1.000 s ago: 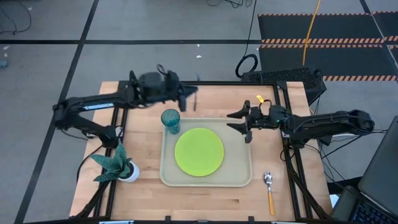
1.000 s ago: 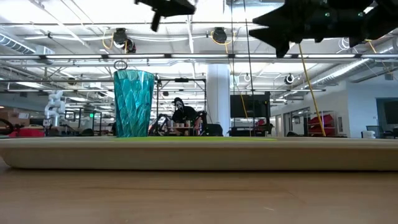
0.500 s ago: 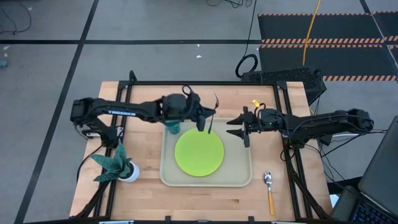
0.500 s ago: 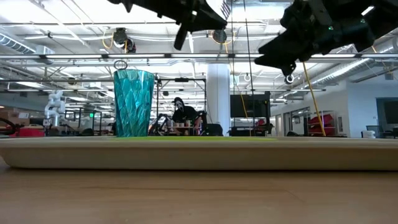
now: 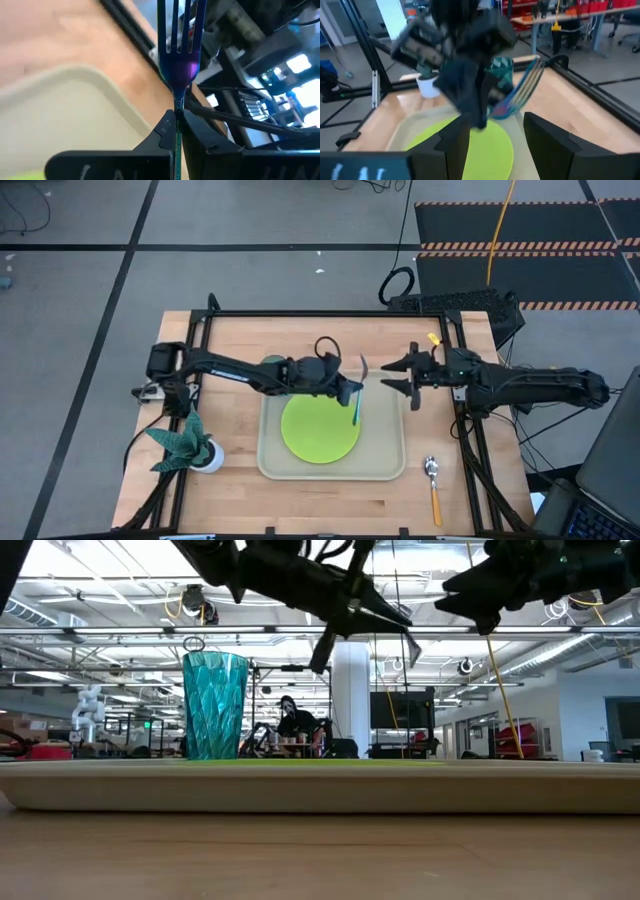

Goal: Pick and place plate/cup/fork/spoon on tray
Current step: Put the iridescent fork on the gray serving tray

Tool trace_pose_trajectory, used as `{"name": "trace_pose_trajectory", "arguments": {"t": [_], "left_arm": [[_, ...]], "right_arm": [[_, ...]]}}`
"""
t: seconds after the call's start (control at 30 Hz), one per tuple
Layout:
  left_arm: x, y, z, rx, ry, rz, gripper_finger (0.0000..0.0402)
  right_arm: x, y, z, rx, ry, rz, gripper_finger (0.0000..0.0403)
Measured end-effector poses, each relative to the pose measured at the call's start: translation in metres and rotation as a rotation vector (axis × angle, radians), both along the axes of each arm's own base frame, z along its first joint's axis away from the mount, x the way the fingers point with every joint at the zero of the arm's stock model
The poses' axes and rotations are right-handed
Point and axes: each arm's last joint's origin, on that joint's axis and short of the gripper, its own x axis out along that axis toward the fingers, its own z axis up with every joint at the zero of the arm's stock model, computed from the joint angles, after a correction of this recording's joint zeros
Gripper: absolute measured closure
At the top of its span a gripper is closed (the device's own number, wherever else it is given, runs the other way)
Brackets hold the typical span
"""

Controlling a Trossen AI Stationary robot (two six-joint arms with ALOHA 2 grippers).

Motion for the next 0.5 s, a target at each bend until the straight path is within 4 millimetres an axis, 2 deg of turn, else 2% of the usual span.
{"name": "trace_pose_trajectory", "arguments": {"t": [0.2,0.4,0.5], "left_arm": [[0.012,-0.007,0.014,-0.061,0.016,0.019,0.0391],[0.015,-0.013,0.035,-0.016,0.171,0.091,0.0392],[0.013,-0.02,0.036,-0.043,0.231,0.1,0.0392]], "right_arm": [[-0.007,0.001,0.006,-0.062,-0.044,0.006,0.0222],[-0.01,0.001,0.01,-0.151,-0.062,0.012,0.0222],[-0.012,0.0,0.011,-0.186,-0.069,-0.028,0.0222]]}}
